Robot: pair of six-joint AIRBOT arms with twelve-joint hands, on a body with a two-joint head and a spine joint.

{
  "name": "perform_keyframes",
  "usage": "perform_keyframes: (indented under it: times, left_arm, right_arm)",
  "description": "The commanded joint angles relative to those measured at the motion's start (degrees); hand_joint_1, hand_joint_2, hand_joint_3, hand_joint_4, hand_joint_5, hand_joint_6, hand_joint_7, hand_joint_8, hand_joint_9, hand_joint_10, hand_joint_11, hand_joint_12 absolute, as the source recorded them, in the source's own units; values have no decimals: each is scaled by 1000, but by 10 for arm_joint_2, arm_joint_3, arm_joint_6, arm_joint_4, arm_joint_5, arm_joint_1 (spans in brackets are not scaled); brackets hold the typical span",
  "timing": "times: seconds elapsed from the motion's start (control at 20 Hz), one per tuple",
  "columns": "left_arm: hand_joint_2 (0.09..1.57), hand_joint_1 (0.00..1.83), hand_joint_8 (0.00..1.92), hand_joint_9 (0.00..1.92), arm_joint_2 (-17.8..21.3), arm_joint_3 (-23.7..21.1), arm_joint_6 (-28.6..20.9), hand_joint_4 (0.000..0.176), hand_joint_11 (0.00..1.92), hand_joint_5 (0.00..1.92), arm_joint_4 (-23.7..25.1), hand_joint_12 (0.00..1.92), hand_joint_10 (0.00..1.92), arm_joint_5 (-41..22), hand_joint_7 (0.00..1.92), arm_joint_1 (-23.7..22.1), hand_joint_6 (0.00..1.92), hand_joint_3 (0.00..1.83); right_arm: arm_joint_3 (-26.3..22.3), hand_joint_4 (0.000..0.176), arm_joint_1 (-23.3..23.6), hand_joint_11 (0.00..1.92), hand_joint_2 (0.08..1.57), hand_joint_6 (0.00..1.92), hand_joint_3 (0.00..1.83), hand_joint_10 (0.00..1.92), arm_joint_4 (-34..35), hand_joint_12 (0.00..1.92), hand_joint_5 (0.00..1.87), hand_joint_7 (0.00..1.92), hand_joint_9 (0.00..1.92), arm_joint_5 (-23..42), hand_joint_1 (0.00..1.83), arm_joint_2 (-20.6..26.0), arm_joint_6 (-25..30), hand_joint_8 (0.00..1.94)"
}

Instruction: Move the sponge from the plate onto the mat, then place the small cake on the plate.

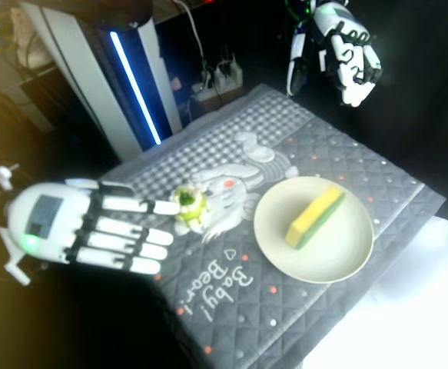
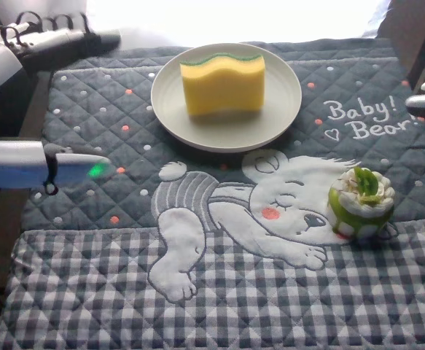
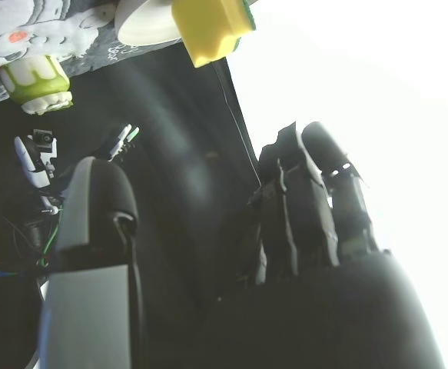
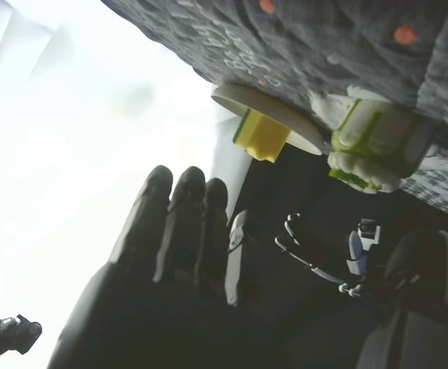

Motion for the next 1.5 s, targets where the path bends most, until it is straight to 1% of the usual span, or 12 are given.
perform_keyframes:
  times: [0.0,0.15,0.2,0.3,0.45,0.5,0.7,0.9,1.05,1.1,1.4,1.45]
  left_arm:
    - [1020,607,3,253,2,-1,-2,79,0,410,-4,685,11,-69,302,-4,4,5]
    - [1017,647,0,247,-3,9,-2,73,0,383,-4,642,3,-60,293,-18,0,0]
    - [1017,654,1,250,-15,21,-2,87,0,339,-3,675,3,-46,280,-37,0,0]
    - [1007,689,0,228,-62,68,-1,0,0,319,7,671,0,16,243,-97,0,1]
    - [1002,675,1,253,-141,147,-2,31,0,333,56,654,3,152,297,-198,1,0]
    - [1003,663,3,185,-167,170,-2,62,0,324,73,555,3,193,253,-236,4,1]
    - [969,657,2,395,-244,261,-20,66,39,390,118,964,8,311,419,-298,1,0]
    - [989,885,8,552,-306,325,-21,13,130,555,169,1005,15,396,602,-335,3,0]
    - [978,1002,14,840,-351,378,-21,0,395,668,178,1137,71,439,801,-335,2,0]
    - [972,1027,18,898,-360,389,-21,0,436,688,178,1224,86,447,847,-333,2,0]
    - [1004,1058,0,787,-406,438,-21,0,164,800,173,1292,34,474,842,-327,11,12]
    - [1074,1074,14,802,-418,454,-21,35,131,969,171,1385,45,481,898,-327,734,13]
  right_arm:
    - [2,15,9,4,1164,12,20,15,20,447,337,194,147,63,814,2,3,8]
    - [3,2,12,13,1164,6,8,11,17,450,340,205,161,64,806,1,3,6]
    - [4,38,18,14,1139,0,0,10,14,452,318,204,164,64,797,-1,3,5]
    - [8,82,32,0,1073,0,0,2,4,338,256,151,99,64,769,-6,3,1]
    - [10,163,45,0,1032,0,0,0,-15,108,117,46,5,64,768,-10,3,0]
    - [10,173,49,0,1019,0,0,0,-19,48,75,10,0,64,745,-11,3,0]
    - [21,167,62,0,994,0,0,0,-26,0,35,0,0,64,797,-24,3,0]
    - [26,175,63,20,976,1,0,0,-27,10,21,4,0,64,802,-28,7,1]
    - [28,152,63,21,958,7,0,0,-29,12,37,0,0,63,874,-30,8,0]
    - [28,167,63,56,943,8,0,5,-29,28,44,17,13,64,836,-30,8,6]
    - [30,169,63,147,953,8,0,14,-30,79,70,22,50,64,833,-31,14,5]
    - [31,164,63,113,957,9,1,6,-30,67,78,18,37,64,856,-32,14,2]
